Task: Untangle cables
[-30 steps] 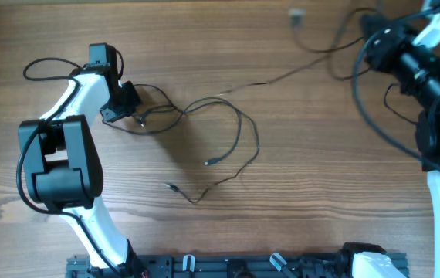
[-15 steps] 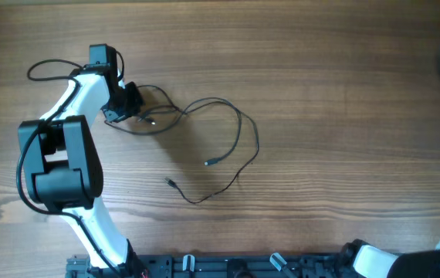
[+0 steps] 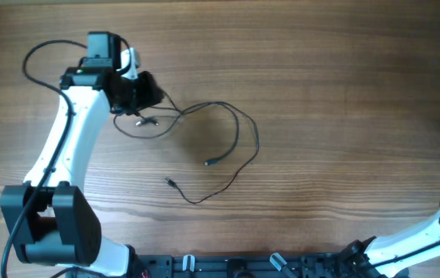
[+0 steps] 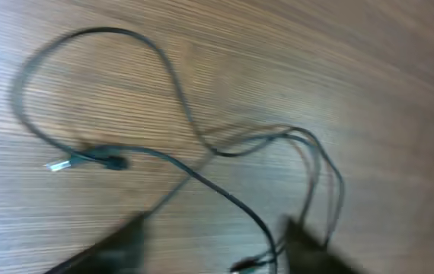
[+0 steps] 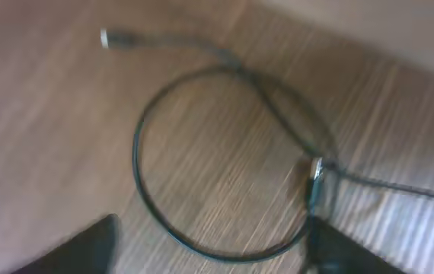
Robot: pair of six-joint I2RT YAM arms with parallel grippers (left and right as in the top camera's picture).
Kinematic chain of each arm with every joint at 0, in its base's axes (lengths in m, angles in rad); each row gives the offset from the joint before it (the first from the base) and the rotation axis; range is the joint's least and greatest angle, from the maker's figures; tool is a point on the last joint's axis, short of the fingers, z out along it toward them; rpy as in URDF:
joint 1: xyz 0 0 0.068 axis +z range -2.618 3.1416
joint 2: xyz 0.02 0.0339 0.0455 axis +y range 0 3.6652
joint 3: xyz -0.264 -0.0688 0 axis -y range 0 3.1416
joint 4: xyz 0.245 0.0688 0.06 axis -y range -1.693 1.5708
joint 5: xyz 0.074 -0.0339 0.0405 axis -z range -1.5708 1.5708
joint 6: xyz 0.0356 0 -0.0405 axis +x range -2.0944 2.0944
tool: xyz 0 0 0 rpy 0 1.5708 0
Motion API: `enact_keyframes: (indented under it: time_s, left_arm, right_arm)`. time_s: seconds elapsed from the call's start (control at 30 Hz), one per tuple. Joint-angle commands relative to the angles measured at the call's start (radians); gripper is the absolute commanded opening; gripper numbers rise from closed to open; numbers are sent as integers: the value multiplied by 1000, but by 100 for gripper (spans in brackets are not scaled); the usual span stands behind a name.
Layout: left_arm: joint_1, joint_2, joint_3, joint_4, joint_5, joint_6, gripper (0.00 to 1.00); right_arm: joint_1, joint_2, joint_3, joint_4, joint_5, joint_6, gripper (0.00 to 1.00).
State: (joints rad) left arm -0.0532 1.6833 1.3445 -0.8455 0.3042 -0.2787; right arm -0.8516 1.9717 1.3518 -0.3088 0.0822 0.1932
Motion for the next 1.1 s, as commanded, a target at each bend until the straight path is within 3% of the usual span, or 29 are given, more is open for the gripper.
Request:
enact_keyframes:
  time_s: [0.0, 0.13, 0.17, 0.27, 0.3, 0.33, 0.43, 0.53, 0.67, 0.73, 0.9, 0.97, 1.07]
  left_arm:
    - [-54, -69, -3, 19, 28, 9, 100]
    - [-66, -130, -3, 22, 21, 10, 100]
    - [-66, -145, -3, 22, 1, 10, 100]
    - [-66, -159, -3, 20, -28, 9, 100]
    - [-67, -159, -3, 12, -28, 10, 100]
    - [-67, -159, -3, -5, -29, 10, 100]
    - [-66, -159, -3, -35, -66, 10, 100]
    - [-59, -172, -3, -26, -70, 4, 100]
    - [-6, -214, -3, 50, -70, -219, 100]
    - [14, -230, -3, 56, -66, -261, 100]
    - [26, -235, -3, -5, -69, -250, 100]
    - [34, -235, -3, -8, -58, -254, 100]
    - [39, -236, -3, -7, -36, -283, 87]
  right_arm:
    - [3, -11, 8, -16, -61, -9, 100]
    - [3, -102, 8, -68, -256, 3, 100]
    - [4, -128, 8, -105, -255, 84, 100]
    - [3, -151, 8, -442, -37, 651, 100]
    - [3, -148, 8, -552, -45, 788, 100]
    - [4, -148, 8, -591, -99, 810, 100]
    - [8, -166, 8, -589, -300, 678, 100]
    - [35, -223, 8, -632, -357, 625, 100]
    - [190, -325, 8, -649, -421, 552, 100]
    - [325, -344, 8, -642, -421, 488, 99]
    - [840, -311, -37, -486, -421, 225, 100]
    - [983, -290, -37, -457, -425, 204, 100]
    - [1144, -245, -37, -359, -422, 74, 100]
